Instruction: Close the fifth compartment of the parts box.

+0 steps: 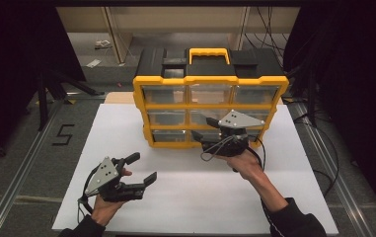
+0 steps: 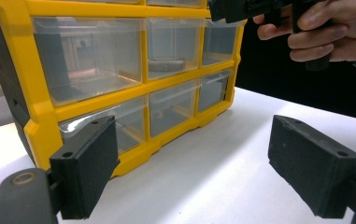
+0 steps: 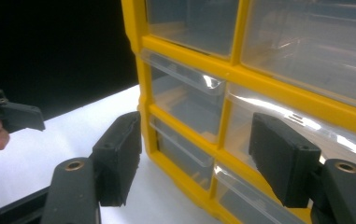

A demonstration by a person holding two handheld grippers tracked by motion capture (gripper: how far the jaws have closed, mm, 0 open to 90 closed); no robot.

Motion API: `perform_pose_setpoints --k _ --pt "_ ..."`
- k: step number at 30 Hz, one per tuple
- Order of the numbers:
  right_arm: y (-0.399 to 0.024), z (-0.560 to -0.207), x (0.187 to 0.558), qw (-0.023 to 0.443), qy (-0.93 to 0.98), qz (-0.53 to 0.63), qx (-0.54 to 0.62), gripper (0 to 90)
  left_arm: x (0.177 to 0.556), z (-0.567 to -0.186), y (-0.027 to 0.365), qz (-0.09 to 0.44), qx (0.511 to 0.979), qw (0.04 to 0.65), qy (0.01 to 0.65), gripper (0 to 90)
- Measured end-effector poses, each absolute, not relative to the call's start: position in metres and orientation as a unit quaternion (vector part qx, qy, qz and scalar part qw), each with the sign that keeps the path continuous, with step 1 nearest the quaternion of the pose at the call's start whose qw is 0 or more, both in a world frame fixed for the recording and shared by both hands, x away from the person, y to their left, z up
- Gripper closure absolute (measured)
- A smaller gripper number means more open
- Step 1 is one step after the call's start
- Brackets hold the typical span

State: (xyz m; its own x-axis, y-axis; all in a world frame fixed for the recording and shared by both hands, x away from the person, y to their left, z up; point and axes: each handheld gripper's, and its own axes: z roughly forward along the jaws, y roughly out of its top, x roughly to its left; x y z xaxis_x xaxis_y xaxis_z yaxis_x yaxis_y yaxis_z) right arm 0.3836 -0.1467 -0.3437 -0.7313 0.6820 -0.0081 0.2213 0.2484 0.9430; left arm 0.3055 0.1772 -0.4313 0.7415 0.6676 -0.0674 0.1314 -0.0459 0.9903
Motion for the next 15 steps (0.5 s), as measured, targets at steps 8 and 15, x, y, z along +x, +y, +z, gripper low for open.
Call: perform_pose_setpoints --k 8,15 --pt "-0.144 -0.347 0.378 0.209 0.766 0.532 0.295 32.5 0.305 -0.431 0.178 0.215 0.689 0.629 0.288 16.0" --pt "-0.144 -0.349 0.372 0.203 0.765 0.535 0.294 31.0 0.304 -0.431 0.179 0.217 0.689 0.629 0.287 16.0"
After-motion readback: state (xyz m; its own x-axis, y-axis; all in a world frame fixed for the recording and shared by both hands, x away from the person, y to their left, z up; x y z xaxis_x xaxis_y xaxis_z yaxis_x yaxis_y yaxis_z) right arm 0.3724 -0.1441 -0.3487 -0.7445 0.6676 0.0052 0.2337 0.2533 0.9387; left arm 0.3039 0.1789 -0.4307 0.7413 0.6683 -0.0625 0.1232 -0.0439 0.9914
